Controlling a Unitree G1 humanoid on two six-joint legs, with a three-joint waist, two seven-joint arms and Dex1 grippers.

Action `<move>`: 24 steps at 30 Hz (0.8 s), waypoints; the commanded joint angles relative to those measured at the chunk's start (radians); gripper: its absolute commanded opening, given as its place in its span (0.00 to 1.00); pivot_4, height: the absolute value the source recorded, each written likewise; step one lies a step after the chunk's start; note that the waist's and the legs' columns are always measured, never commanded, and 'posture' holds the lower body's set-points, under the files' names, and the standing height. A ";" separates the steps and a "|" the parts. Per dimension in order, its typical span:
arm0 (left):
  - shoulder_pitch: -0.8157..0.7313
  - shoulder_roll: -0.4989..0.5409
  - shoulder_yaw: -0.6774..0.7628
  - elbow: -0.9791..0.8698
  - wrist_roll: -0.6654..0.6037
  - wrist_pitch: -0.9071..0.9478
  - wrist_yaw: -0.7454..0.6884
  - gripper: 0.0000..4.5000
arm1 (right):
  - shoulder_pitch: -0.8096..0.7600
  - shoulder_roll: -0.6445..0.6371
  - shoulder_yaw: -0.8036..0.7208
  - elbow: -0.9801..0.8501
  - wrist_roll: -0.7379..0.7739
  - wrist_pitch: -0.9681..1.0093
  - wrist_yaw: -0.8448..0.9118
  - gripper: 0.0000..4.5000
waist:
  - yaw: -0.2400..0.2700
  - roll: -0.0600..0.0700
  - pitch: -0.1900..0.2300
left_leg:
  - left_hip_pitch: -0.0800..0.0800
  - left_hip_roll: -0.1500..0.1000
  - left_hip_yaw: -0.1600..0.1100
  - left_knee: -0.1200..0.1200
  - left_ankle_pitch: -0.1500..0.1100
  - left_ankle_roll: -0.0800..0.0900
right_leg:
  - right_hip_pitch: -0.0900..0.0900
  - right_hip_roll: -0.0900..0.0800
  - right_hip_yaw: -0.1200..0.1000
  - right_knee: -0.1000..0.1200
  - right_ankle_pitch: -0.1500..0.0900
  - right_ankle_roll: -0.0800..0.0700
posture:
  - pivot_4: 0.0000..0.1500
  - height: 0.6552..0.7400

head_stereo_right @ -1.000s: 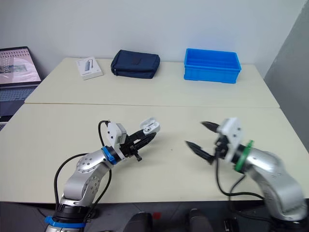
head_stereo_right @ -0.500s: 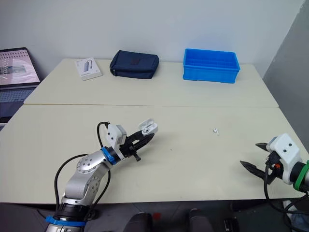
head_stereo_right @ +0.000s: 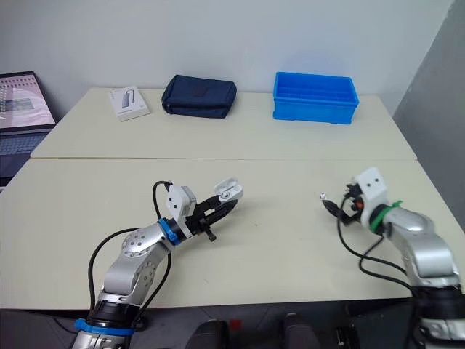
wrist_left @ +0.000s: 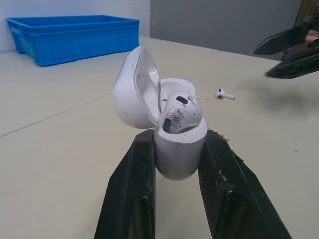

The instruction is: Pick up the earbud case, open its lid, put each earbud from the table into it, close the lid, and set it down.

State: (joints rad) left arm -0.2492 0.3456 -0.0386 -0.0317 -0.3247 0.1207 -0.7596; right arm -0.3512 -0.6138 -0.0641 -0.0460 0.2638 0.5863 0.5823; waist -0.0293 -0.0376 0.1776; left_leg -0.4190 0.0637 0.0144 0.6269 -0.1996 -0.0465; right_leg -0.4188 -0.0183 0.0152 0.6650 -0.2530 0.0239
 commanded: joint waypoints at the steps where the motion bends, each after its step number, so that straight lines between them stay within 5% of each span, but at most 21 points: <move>1: -0.010 -0.001 0.001 -0.030 -0.001 -0.019 -0.002 0.18 | -0.052 0.026 0.035 0.123 -0.067 -0.087 -0.027 1.00 | 0.004 0.000 0.000 | 0.000 0.000 0.000 0.000 0.000 0.000 | 0.000 0.000 0.000 -0.001 0.000 0.000 | 1.00 1.00; 9: 0.003 0.001 -0.002 -0.045 0.002 -0.017 0.001 0.18 | -0.126 0.109 0.038 0.332 -0.101 -0.150 -0.057 0.96 | 0.005 0.000 0.000 | -0.002 0.000 0.001 0.000 0.000 0.000 | 0.000 0.000 0.000 -0.002 0.000 0.001 | 1.00 1.00; 13: 0.005 0.001 -0.001 -0.043 0.003 -0.019 0.001 0.18 | -0.118 0.115 0.023 0.325 -0.077 -0.109 -0.043 0.73 | 0.005 0.001 0.000 | 0.001 0.000 0.000 0.000 0.000 0.000 | 0.002 0.000 0.000 0.000 0.001 0.001 | 1.00 1.00; 21: 0.013 -0.003 -0.002 -0.045 0.006 -0.021 0.001 0.18 | -0.076 0.073 0.063 0.210 -0.082 -0.080 0.035 0.10 | 0.007 0.001 0.000 | 0.002 0.000 0.000 0.001 0.000 0.000 | 0.005 0.000 0.000 -0.002 0.001 0.002 | 1.00 1.00; 24: 0.027 -0.003 -0.002 -0.057 0.005 -0.019 0.005 0.18 | -0.028 0.015 0.103 0.094 -0.087 -0.091 0.118 0.09 | 0.006 0.001 0.000 | 0.002 0.000 0.000 0.001 0.000 0.000 | 0.005 0.000 0.000 -0.002 0.001 0.002 | 1.00 1.00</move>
State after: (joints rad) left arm -0.2237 0.3466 -0.0400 -0.0393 -0.3123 0.1212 -0.7550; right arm -0.3879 -0.5725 0.0283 0.1237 0.1775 0.5045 0.6528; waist -0.0237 -0.0369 0.1773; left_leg -0.4170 0.0639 0.0142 0.6274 -0.1997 -0.0463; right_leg -0.4140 -0.0185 0.0154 0.6627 -0.2519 0.0258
